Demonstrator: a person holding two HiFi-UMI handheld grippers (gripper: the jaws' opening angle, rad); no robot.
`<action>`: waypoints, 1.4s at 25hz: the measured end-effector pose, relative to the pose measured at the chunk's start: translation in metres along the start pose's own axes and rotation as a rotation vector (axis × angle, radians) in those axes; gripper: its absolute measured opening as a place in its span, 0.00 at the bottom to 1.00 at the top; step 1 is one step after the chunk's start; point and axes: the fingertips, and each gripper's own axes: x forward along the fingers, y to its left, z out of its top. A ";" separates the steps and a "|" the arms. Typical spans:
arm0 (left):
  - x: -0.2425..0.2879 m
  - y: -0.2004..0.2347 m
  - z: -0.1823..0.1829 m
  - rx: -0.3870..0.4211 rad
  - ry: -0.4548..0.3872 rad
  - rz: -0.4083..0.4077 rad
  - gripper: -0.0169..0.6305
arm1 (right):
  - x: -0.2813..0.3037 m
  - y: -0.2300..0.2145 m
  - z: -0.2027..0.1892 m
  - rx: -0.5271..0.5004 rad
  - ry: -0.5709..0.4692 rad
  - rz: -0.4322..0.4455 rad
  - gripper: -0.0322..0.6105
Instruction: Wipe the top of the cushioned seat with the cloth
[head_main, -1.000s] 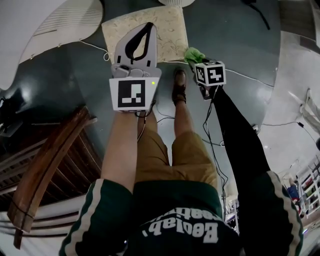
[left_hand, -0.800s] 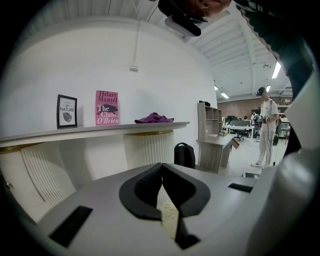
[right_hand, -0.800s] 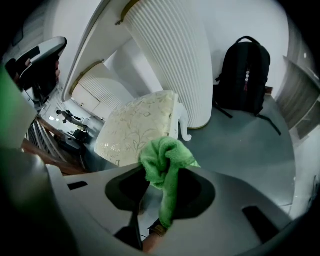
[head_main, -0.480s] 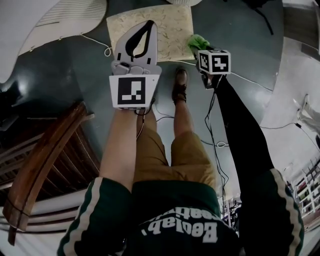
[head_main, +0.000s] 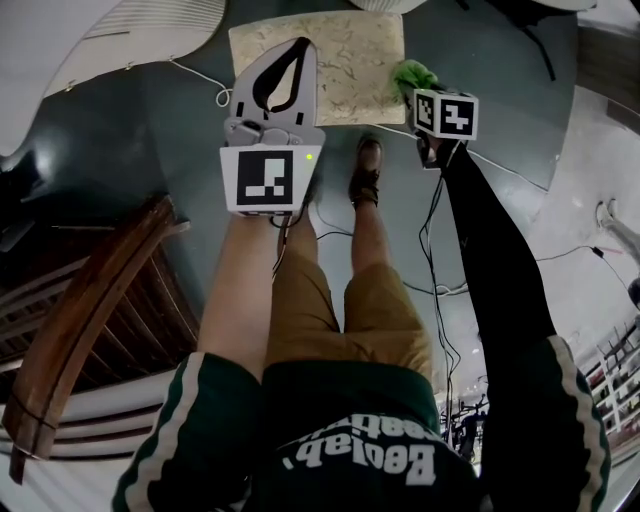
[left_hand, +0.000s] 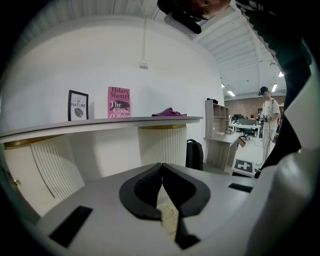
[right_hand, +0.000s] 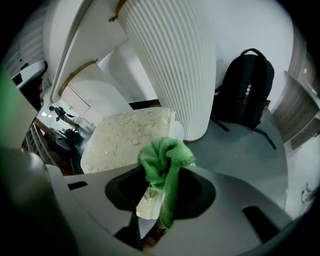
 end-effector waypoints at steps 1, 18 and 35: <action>0.001 0.002 0.000 -0.002 0.000 0.000 0.05 | 0.000 0.000 0.000 0.006 0.000 -0.001 0.27; -0.013 0.022 0.061 0.060 -0.053 0.022 0.05 | -0.075 0.030 0.070 -0.045 -0.264 -0.020 0.27; -0.086 0.065 0.219 0.110 -0.168 0.170 0.05 | -0.300 0.164 0.211 -0.351 -0.703 -0.031 0.26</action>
